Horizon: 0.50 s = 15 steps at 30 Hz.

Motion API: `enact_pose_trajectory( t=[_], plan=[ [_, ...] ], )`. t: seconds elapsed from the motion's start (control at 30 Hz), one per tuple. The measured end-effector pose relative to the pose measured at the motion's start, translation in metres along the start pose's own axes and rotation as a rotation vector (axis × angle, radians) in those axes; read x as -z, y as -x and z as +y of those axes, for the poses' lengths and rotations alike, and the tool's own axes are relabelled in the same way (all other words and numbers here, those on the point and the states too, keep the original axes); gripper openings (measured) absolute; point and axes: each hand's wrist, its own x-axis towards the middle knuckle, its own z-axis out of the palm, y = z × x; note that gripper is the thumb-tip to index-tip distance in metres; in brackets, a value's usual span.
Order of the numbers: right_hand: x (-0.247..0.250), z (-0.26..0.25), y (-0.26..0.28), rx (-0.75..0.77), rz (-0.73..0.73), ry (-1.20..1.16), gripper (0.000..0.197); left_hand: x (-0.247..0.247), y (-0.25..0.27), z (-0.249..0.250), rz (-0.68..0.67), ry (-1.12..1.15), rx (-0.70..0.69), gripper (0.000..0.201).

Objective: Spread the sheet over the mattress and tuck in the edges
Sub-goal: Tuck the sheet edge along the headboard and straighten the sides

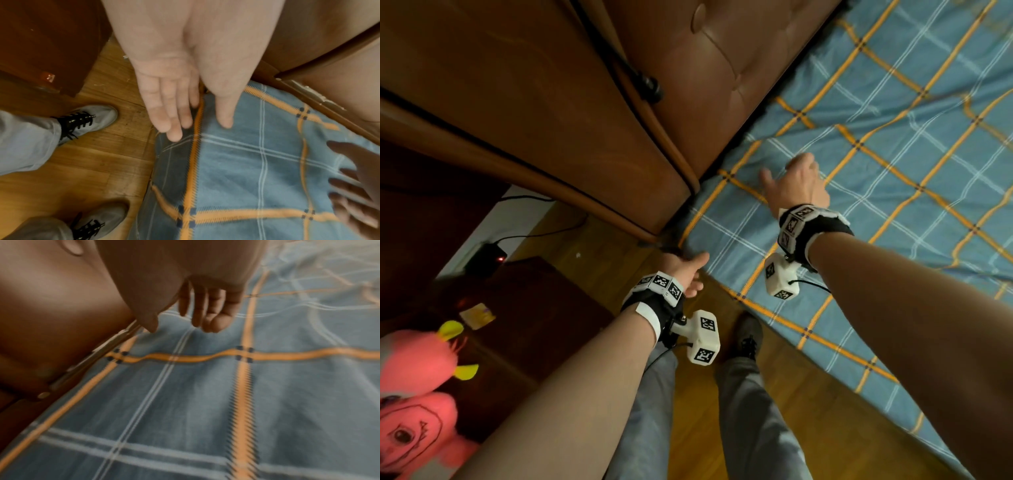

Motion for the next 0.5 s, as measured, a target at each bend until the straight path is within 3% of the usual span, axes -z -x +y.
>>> enact_pose_trajectory(
  t=[0.07, 0.27, 0.4, 0.5],
  plan=[
    [-0.001, 0.018, -0.002, -0.175, -0.166, 0.101, 0.067, -0.004, 0.004, -0.006, -0.042, -0.068, -0.017, 0.037],
    [-0.002, 0.018, -0.008, -0.063, -0.313, 0.124, 0.021, -0.003, 0.008, -0.018, 0.062, -0.068, -0.192, 0.019],
    [0.000, 0.023, 0.004, -0.047, -0.459, 0.104, 0.028, -0.001, 0.023, -0.011, 0.072, -0.154, -0.160, 0.022],
    [0.032, 0.030, 0.027, -0.052, -0.519, 0.045, 0.032, -0.010, 0.059, 0.015, 0.030, -0.261, -0.109, 0.033]
  ],
)
